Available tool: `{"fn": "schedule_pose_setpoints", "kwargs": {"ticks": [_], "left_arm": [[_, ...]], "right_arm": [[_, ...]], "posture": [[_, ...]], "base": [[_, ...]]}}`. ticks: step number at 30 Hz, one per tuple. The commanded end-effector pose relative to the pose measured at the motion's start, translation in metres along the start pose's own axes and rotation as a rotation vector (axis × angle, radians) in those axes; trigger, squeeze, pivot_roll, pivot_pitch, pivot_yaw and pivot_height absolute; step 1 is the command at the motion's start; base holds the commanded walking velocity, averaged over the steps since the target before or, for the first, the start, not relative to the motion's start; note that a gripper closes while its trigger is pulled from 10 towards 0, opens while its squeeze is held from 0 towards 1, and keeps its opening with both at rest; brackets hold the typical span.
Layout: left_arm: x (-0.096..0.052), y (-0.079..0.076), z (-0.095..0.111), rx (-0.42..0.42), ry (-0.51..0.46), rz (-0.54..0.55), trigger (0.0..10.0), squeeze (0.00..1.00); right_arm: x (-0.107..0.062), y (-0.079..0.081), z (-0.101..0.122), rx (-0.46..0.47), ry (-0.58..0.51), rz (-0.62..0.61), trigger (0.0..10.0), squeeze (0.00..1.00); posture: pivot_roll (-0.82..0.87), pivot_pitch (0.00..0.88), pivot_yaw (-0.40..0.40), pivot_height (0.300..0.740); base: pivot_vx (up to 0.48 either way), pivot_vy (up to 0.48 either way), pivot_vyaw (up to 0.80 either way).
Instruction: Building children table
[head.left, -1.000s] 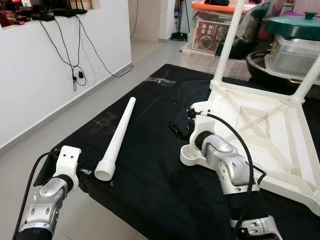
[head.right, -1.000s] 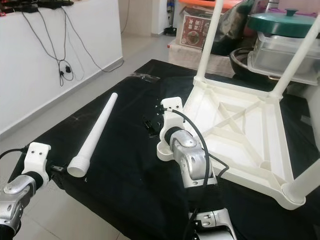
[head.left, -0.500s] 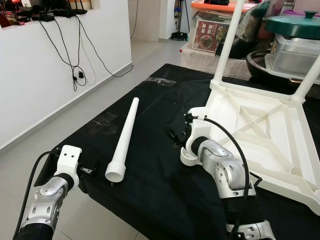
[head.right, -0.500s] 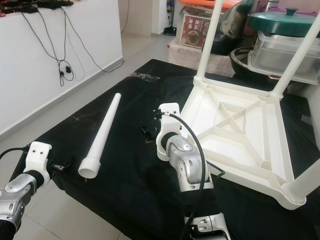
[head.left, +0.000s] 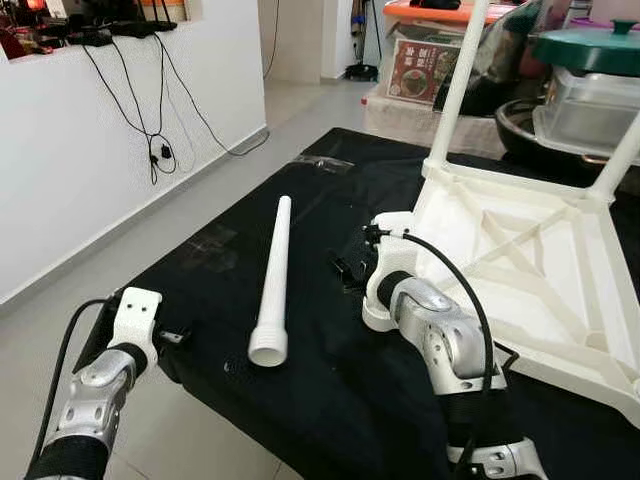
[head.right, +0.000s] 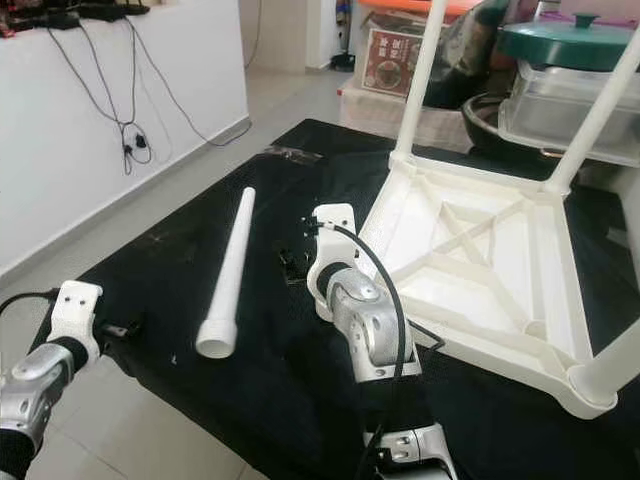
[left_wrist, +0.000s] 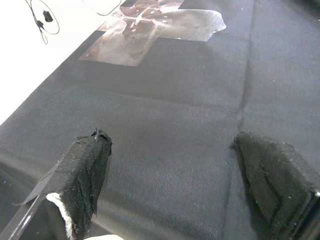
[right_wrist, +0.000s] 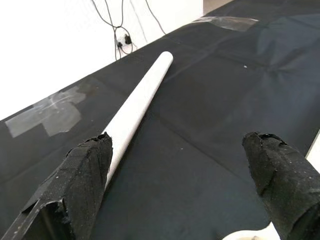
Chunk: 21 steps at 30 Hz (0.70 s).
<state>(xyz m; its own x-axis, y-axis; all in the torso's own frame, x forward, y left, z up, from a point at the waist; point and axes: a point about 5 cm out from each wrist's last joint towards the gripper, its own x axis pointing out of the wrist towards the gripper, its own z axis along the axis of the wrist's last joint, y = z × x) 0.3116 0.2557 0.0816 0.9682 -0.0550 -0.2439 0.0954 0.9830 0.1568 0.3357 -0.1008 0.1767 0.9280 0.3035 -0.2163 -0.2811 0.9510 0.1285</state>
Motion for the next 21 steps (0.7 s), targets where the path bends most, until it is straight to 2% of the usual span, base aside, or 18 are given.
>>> {"fn": "schedule_pose_setpoints", "kwargs": {"ticks": [1,4,6,12,14,15,16,18,20,21], "left_arm": [[0.01,-0.015,0.005,0.014,-0.008,-0.049,10.0,0.0],[0.013,-0.021,0.009,0.012,-0.019,-0.068,10.0,0.0],[0.017,-0.029,0.013,0.011,-0.037,-0.088,10.0,0.0],[0.012,-0.029,0.005,0.001,-0.026,-0.074,10.0,0.0],[0.001,-0.019,-0.015,0.004,0.023,-0.012,10.0,0.0],[0.001,-0.019,-0.015,0.004,0.023,-0.012,10.0,0.0],[-0.007,-0.013,-0.027,0.01,0.053,0.031,10.0,0.0],[-0.007,-0.013,-0.027,0.01,0.053,0.031,10.0,0.0],[-0.027,0.002,-0.051,-0.002,0.114,0.136,10.0,0.0],[-0.027,0.002,-0.051,-0.002,0.114,0.136,10.0,0.0]], "right_arm": [[-0.002,0.0,0.0,0.015,0.004,-0.009,10.0,0.0],[-0.002,0.0,0.0,0.02,0.005,-0.007,10.0,0.0],[-0.004,0.005,-0.002,0.042,0.028,0.042,10.0,0.0],[-0.008,0.019,-0.006,0.063,0.076,0.157,10.0,0.0],[-0.009,0.031,-0.013,0.049,0.121,0.225,10.0,0.0],[-0.009,0.031,-0.013,0.049,0.121,0.225,10.0,0.0],[-0.007,0.038,-0.018,0.033,0.143,0.249,10.0,0.0],[-0.007,0.038,-0.018,0.033,0.143,0.249,10.0,0.0],[0.001,0.057,-0.025,-0.011,0.187,0.301,10.0,0.0],[0.001,0.057,-0.025,-0.011,0.187,0.301,10.0,0.0]], "posture": [[0.01,0.0,0.015,0.74],[0.01,0.0,0.015,0.74],[0.0,0.0,0.019,0.74],[0.0,0.0,0.019,0.74],[0.02,0.0,-0.001,0.74],[0.02,0.0,-0.001,0.74],[0.03,0.0,-0.01,0.74],[0.03,0.0,-0.01,0.74],[0.05,0.0,-0.031,0.74],[0.05,0.0,-0.031,0.74]], "base": [[0.0,0.0,0.0],[0.0,0.0,0.0],[0.0,0.0,0.0],[0.0,0.0,0.0],[0.0,0.0,0.0],[0.0,0.0,0.0],[0.0,0.0,0.0],[0.0,0.0,0.0],[0.0,0.0,0.0],[0.0,0.0,0.0]]}}
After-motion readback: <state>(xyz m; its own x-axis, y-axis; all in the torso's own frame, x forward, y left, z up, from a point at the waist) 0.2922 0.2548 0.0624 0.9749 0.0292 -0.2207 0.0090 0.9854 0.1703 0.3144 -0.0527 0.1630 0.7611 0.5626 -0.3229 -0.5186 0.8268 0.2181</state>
